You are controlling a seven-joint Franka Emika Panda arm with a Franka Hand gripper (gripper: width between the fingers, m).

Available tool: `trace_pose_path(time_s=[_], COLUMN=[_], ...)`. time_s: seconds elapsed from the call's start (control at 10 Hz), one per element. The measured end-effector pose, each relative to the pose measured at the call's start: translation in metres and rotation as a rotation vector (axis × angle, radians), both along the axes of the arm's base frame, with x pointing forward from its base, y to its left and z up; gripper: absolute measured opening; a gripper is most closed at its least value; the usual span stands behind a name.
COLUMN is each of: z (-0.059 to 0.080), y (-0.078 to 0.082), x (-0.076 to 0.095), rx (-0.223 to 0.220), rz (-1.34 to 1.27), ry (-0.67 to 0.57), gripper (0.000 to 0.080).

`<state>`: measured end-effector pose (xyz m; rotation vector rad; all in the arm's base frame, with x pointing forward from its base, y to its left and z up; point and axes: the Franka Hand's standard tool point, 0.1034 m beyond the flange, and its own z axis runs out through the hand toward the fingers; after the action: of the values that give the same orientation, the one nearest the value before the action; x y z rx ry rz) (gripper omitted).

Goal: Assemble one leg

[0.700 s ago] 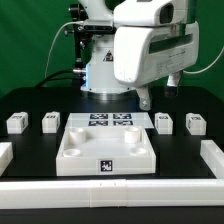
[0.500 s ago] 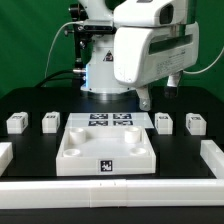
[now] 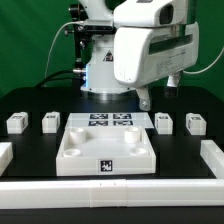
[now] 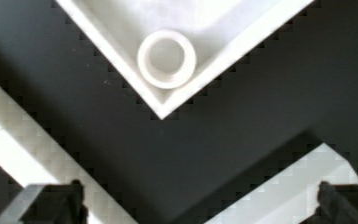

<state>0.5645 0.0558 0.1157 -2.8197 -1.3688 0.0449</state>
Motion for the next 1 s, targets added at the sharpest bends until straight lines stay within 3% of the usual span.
trace_pose_path(time_s=[0.2,0.6,1.0], z=[-0.007,-0.021,-0.024], y=[-0.002,-0.024,-0.027], x=[-0.02,-0.059,-0.061], rx=[0.001,0.003,0.005], rz=[0.033,0.195,0.205], ry=[-0.003,0.035,0.043], gripper=[0.065,0.065,0.065])
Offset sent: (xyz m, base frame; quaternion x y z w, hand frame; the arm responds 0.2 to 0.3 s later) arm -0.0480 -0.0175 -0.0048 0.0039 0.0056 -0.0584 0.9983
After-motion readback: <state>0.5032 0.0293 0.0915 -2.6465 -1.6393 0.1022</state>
